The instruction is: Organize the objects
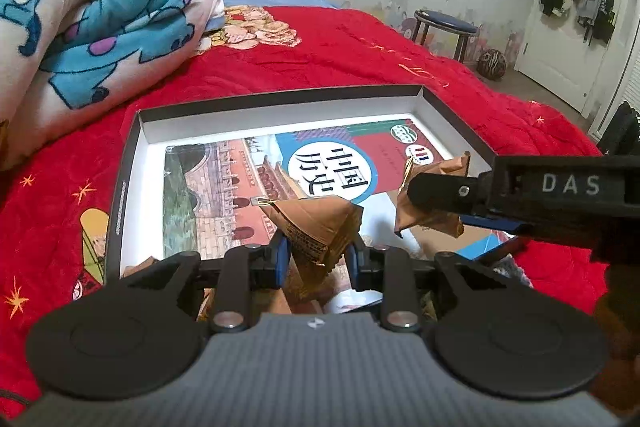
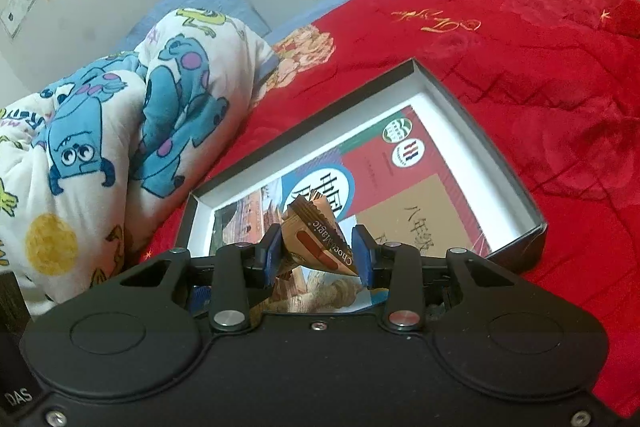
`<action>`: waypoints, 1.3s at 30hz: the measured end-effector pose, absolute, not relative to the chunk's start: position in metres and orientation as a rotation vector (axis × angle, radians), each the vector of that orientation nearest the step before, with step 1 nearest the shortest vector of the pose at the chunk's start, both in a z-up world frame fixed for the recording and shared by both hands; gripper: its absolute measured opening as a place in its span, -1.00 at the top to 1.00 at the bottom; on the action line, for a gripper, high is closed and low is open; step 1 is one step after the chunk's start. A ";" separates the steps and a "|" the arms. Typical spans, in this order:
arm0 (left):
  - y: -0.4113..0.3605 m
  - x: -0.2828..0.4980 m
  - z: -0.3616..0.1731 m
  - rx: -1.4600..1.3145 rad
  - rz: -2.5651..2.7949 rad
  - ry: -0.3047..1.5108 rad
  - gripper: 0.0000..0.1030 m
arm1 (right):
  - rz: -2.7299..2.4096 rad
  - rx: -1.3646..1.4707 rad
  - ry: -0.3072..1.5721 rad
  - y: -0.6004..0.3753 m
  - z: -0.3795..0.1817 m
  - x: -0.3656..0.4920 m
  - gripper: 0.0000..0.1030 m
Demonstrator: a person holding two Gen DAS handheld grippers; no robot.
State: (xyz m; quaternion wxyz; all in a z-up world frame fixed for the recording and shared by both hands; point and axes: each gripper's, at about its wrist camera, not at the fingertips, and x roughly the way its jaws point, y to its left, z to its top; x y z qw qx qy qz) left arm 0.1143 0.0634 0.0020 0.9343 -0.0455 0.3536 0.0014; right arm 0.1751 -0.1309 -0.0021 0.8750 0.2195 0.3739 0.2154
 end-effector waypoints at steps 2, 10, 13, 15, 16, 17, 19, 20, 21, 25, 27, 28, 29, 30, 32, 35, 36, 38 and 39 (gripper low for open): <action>0.065 0.112 0.002 -0.102 0.002 0.726 0.33 | 0.458 0.459 0.789 -0.129 -0.004 0.174 0.29; 0.065 0.110 -0.001 -0.089 0.007 0.719 0.32 | 0.461 0.466 0.809 -0.125 -0.008 0.175 0.28; 0.066 0.109 0.000 -0.104 0.003 0.717 0.32 | 0.431 0.475 0.808 -0.127 -0.008 0.172 0.28; 0.066 0.107 -0.001 -0.120 -0.007 0.718 0.32 | 0.408 0.469 0.799 -0.128 -0.006 0.170 0.28; 0.066 0.106 -0.002 -0.129 -0.012 0.718 0.32 | 0.406 0.469 0.798 -0.129 -0.004 0.169 0.28; 0.066 0.106 -0.003 -0.132 -0.014 0.722 0.32 | 0.411 0.472 0.798 -0.129 -0.002 0.169 0.28; 0.064 0.106 -0.005 -0.133 -0.017 0.734 0.32 | 0.419 0.478 0.797 -0.131 0.001 0.166 0.28; 0.062 0.106 -0.006 -0.135 -0.019 0.739 0.34 | 0.423 0.475 0.799 -0.131 0.002 0.165 0.28; 0.062 0.106 -0.007 -0.136 -0.017 0.739 0.33 | 0.425 0.468 0.802 -0.131 0.002 0.164 0.28; 0.059 0.107 -0.007 -0.109 0.000 0.740 0.32 | 0.418 0.469 0.821 -0.129 -0.003 0.167 0.28; 0.059 0.108 -0.008 -0.098 0.009 0.742 0.32 | 0.413 0.466 0.833 -0.128 -0.006 0.170 0.28; 0.059 0.108 -0.009 -0.090 0.012 0.742 0.32 | 0.406 0.465 0.836 -0.128 -0.007 0.171 0.28; 0.059 0.109 -0.009 -0.085 0.014 0.743 0.32 | 0.406 0.462 0.837 -0.127 -0.008 0.171 0.28; 0.059 0.109 -0.009 -0.084 0.015 0.743 0.32 | 0.405 0.460 0.839 -0.127 -0.008 0.172 0.28; 0.059 0.110 -0.010 -0.085 0.014 0.744 0.31 | 0.405 0.457 0.842 -0.126 -0.009 0.171 0.28; 0.058 0.110 -0.010 -0.074 0.014 0.744 0.31 | 0.410 0.446 0.843 -0.124 -0.009 0.170 0.28; 0.058 0.110 -0.011 -0.069 0.014 0.742 0.31 | 0.411 0.441 0.843 -0.123 -0.009 0.170 0.28; 0.058 0.110 -0.011 -0.068 0.015 0.742 0.31 | 0.409 0.429 0.844 -0.121 -0.009 0.170 0.28; 0.058 0.110 -0.011 -0.070 0.015 0.744 0.30 | 0.407 0.422 0.846 -0.120 -0.010 0.171 0.28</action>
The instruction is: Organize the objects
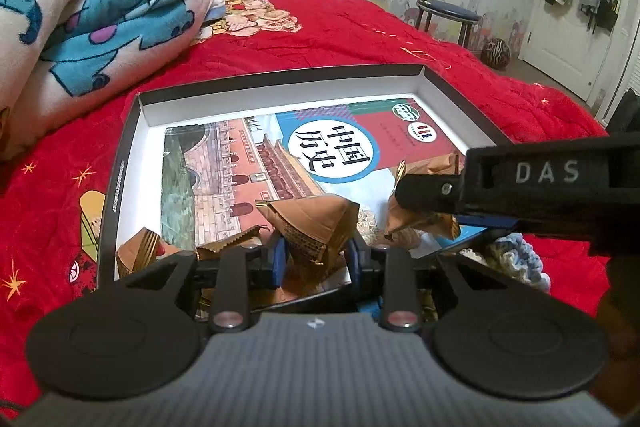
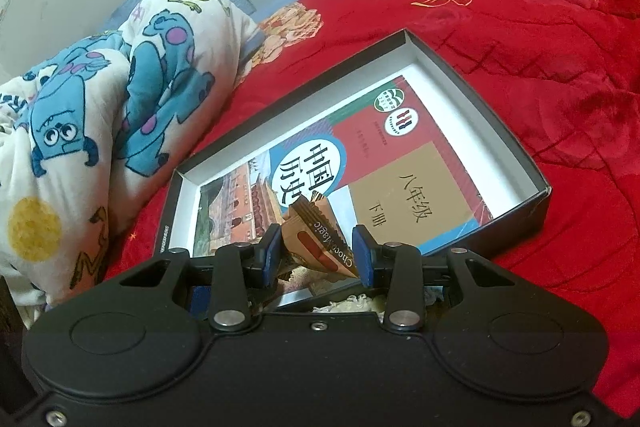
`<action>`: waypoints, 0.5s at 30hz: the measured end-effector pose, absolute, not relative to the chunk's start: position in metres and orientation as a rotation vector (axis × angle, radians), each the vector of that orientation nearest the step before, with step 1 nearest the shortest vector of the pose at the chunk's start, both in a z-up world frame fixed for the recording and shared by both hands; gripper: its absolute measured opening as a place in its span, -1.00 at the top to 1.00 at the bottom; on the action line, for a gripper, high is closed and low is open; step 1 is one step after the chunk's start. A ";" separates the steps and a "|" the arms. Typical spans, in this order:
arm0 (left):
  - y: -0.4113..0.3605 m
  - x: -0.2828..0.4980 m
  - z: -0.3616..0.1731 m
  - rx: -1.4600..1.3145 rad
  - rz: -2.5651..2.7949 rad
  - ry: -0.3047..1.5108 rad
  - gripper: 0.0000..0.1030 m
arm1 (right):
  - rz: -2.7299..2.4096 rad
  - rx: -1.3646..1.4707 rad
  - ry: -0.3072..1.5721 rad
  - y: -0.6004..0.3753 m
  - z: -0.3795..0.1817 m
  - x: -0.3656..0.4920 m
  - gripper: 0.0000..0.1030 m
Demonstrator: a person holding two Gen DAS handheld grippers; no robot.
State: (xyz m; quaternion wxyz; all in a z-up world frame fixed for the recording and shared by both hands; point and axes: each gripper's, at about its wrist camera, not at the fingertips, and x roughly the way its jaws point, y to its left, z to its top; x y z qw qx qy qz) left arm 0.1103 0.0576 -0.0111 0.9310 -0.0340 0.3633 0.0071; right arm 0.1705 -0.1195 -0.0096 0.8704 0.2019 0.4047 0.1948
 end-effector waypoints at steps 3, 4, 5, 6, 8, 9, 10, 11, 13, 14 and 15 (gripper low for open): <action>0.059 0.111 -0.011 -0.080 0.013 0.748 0.30 | 0.409 0.401 0.843 -0.117 -0.010 0.171 0.28; 0.059 0.111 -0.011 -0.082 0.013 0.749 0.30 | 0.410 0.393 0.842 -0.116 -0.010 0.171 0.28; 0.059 0.111 -0.011 -0.083 0.012 0.750 0.29 | 0.414 0.388 0.841 -0.115 -0.010 0.171 0.28; 0.059 0.111 -0.011 -0.081 0.010 0.751 0.29 | 0.418 0.385 0.841 -0.115 -0.010 0.171 0.28; 0.058 0.112 -0.011 -0.080 0.007 0.752 0.27 | 0.421 0.380 0.843 -0.113 -0.010 0.171 0.28; 0.058 0.112 -0.011 -0.080 0.008 0.752 0.26 | 0.421 0.376 0.842 -0.113 -0.010 0.170 0.28; 0.058 0.112 -0.012 -0.082 0.007 0.753 0.25 | 0.422 0.373 0.841 -0.113 -0.009 0.170 0.28; 0.058 0.112 -0.012 -0.083 0.006 0.753 0.24 | 0.426 0.373 0.842 -0.113 -0.009 0.170 0.28; 0.058 0.113 -0.012 -0.086 0.007 0.754 0.24 | 0.433 0.384 0.846 -0.114 -0.010 0.170 0.28; 0.058 0.113 -0.012 -0.087 0.007 0.755 0.24 | 0.435 0.390 0.849 -0.114 -0.010 0.170 0.28; 0.058 0.113 -0.012 -0.087 0.007 0.755 0.24 | 0.435 0.391 0.850 -0.115 -0.010 0.170 0.28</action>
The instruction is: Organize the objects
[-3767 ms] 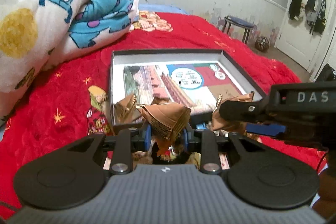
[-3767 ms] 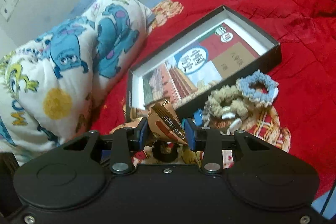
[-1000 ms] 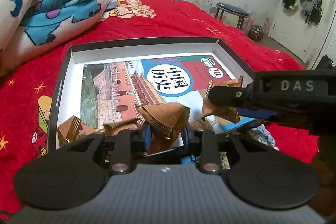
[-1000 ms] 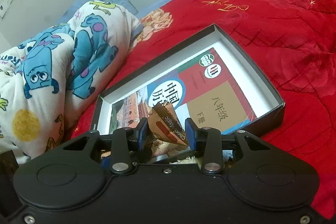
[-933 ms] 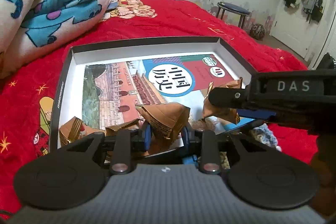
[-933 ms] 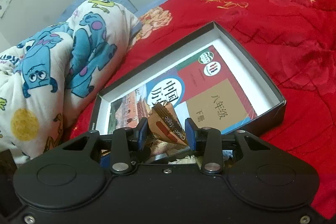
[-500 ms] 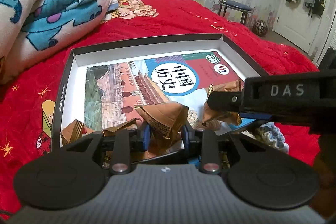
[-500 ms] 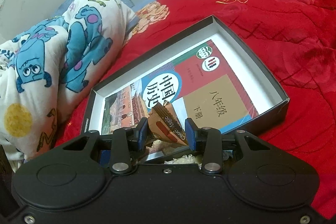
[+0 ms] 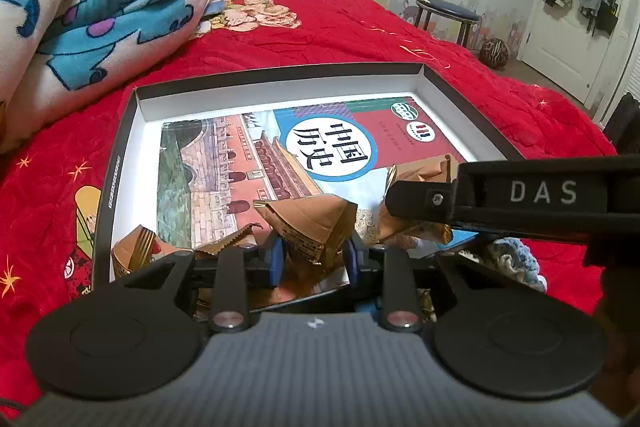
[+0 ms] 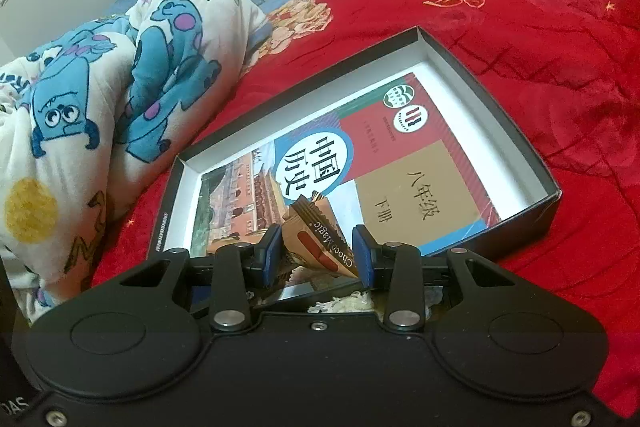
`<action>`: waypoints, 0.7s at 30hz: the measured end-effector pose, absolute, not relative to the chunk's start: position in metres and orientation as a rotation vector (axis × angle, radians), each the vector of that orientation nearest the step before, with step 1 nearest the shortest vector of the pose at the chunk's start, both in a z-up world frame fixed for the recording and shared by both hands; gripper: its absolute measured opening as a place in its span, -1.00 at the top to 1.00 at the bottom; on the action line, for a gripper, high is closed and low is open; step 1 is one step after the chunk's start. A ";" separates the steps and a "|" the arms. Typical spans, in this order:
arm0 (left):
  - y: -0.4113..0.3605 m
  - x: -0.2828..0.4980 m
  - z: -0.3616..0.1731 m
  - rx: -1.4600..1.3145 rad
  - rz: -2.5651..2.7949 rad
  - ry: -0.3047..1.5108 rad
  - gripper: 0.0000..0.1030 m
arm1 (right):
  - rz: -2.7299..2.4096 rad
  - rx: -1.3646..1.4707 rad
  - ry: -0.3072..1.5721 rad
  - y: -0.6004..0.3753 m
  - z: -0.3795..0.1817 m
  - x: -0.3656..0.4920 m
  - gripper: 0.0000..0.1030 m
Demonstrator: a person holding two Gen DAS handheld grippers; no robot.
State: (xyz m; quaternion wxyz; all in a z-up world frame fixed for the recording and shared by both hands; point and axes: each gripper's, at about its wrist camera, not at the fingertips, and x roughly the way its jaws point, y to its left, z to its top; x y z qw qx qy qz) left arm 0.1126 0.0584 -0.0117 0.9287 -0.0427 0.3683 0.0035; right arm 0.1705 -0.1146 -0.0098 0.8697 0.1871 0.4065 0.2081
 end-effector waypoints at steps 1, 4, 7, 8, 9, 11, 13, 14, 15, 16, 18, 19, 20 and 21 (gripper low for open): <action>0.058 0.113 -0.012 -0.087 0.007 0.754 0.24 | 0.432 0.387 0.849 -0.114 -0.010 0.170 0.28; 0.058 0.111 -0.011 -0.086 0.006 0.752 0.23 | 0.431 0.390 0.854 -0.115 -0.010 0.171 0.28; 0.059 0.110 -0.011 -0.092 0.004 0.750 0.21 | 0.434 0.402 0.860 -0.117 -0.009 0.171 0.28; 0.059 0.111 -0.011 -0.092 0.004 0.750 0.19 | 0.431 0.395 0.858 -0.116 -0.009 0.171 0.28; 0.059 0.111 -0.011 -0.093 0.004 0.750 0.19 | 0.425 0.380 0.853 -0.116 -0.008 0.170 0.28; 0.058 0.111 -0.011 -0.091 0.004 0.751 0.19 | 0.414 0.345 0.848 -0.113 -0.008 0.169 0.28; 0.058 0.111 -0.011 -0.087 0.003 0.750 0.18 | 0.418 0.354 0.851 -0.114 -0.008 0.170 0.28; 0.058 0.112 -0.011 -0.086 0.003 0.750 0.18 | 0.420 0.364 0.853 -0.114 -0.008 0.170 0.28; 0.058 0.112 -0.011 -0.089 0.004 0.751 0.18 | 0.421 0.370 0.855 -0.115 -0.008 0.170 0.28; 0.058 0.112 -0.011 -0.091 0.004 0.751 0.18 | 0.422 0.373 0.856 -0.116 -0.008 0.170 0.28; 0.058 0.112 -0.012 -0.089 0.003 0.750 0.18 | 0.418 0.370 0.856 -0.116 -0.008 0.170 0.28; 0.058 0.112 -0.012 -0.087 0.003 0.750 0.18 | 0.418 0.364 0.854 -0.115 -0.008 0.170 0.28; 0.058 0.112 -0.012 -0.087 0.003 0.750 0.18 | 0.418 0.360 0.853 -0.115 -0.008 0.169 0.28; 0.058 0.112 -0.012 -0.088 0.004 0.750 0.17 | 0.417 0.356 0.853 -0.114 -0.007 0.169 0.28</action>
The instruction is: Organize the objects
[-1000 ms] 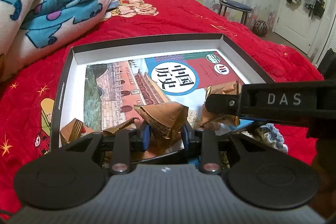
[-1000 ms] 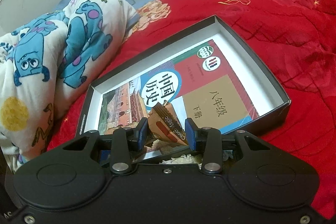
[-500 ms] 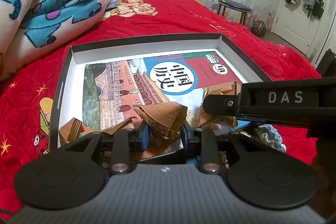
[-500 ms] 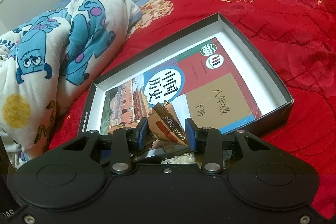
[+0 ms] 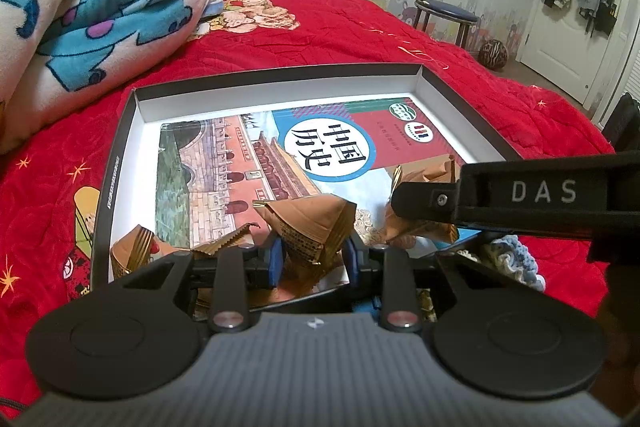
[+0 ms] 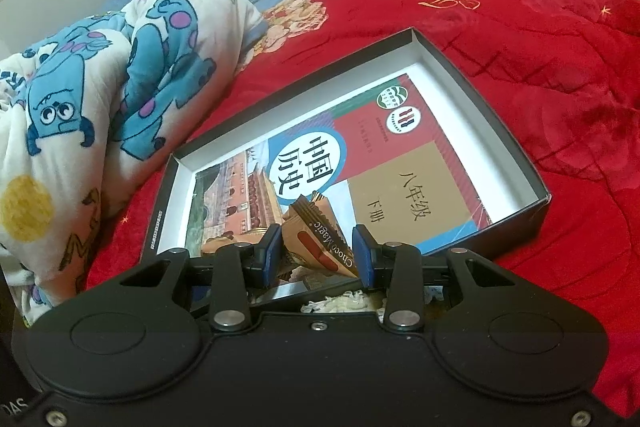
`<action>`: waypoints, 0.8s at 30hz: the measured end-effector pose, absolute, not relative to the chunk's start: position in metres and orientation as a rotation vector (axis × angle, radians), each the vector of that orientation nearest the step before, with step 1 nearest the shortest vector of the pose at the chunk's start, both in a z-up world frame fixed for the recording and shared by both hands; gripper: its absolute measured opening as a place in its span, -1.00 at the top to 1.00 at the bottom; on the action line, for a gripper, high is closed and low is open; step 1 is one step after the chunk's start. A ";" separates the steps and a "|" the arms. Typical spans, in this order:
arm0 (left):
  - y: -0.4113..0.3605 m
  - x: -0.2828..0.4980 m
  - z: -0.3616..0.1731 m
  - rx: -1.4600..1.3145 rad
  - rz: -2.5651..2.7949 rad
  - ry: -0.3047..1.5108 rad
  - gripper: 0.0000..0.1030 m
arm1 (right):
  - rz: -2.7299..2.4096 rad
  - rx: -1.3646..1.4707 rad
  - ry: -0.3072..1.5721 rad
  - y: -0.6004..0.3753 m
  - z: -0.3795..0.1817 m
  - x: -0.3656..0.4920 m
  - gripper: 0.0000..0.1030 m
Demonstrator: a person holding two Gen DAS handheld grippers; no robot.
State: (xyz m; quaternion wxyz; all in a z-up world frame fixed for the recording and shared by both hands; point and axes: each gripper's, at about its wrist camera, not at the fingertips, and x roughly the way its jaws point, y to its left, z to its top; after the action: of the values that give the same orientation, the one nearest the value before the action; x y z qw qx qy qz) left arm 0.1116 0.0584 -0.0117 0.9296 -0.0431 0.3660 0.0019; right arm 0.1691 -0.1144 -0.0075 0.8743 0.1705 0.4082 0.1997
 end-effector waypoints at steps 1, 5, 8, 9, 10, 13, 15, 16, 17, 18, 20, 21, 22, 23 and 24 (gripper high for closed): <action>0.059 0.112 -0.012 -0.090 0.004 0.750 0.17 | 0.419 0.354 0.852 -0.114 -0.007 0.169 0.28; 0.060 0.111 -0.011 -0.096 0.000 0.753 0.15 | 0.422 0.361 0.854 -0.114 -0.007 0.169 0.28; 0.059 0.112 -0.011 -0.098 0.001 0.753 0.15 | 0.422 0.357 0.854 -0.114 -0.007 0.169 0.28; 0.059 0.112 -0.011 -0.095 0.002 0.752 0.15 | 0.422 0.356 0.854 -0.114 -0.007 0.169 0.28; 0.059 0.112 -0.011 -0.093 0.002 0.752 0.15 | 0.423 0.356 0.855 -0.114 -0.007 0.169 0.28; 0.059 0.111 -0.011 -0.093 0.003 0.750 0.14 | 0.423 0.361 0.856 -0.114 -0.007 0.169 0.28; 0.059 0.111 -0.011 -0.091 0.003 0.750 0.13 | 0.423 0.361 0.858 -0.114 -0.007 0.168 0.28; 0.058 0.111 -0.011 -0.089 0.004 0.749 0.13 | 0.423 0.360 0.858 -0.114 -0.007 0.168 0.28; 0.059 0.111 -0.011 -0.088 0.005 0.748 0.13 | 0.423 0.358 0.858 -0.114 -0.007 0.168 0.28; 0.058 0.110 -0.010 -0.089 0.005 0.748 0.13 | 0.424 0.357 0.859 -0.114 -0.006 0.168 0.28; 0.059 0.110 -0.011 -0.092 0.004 0.749 0.12 | 0.424 0.357 0.859 -0.114 -0.007 0.168 0.28; 0.059 0.110 -0.011 -0.093 0.004 0.749 0.12 | 0.425 0.357 0.859 -0.114 -0.007 0.168 0.28; 0.059 0.110 -0.010 -0.094 0.004 0.749 0.12 | 0.425 0.357 0.859 -0.113 -0.007 0.168 0.28; 0.059 0.110 -0.010 -0.093 0.004 0.749 0.12 | 0.424 0.357 0.860 -0.113 -0.007 0.168 0.28; 0.059 0.110 -0.011 -0.093 0.004 0.749 0.12 | 0.425 0.356 0.859 -0.113 -0.007 0.168 0.28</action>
State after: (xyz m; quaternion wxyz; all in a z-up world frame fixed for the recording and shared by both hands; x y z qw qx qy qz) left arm 0.1101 0.0587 -0.0106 0.9297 -0.0454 0.3656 0.0021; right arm 0.1677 -0.1133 -0.0065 0.8722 0.1704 0.4109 0.2033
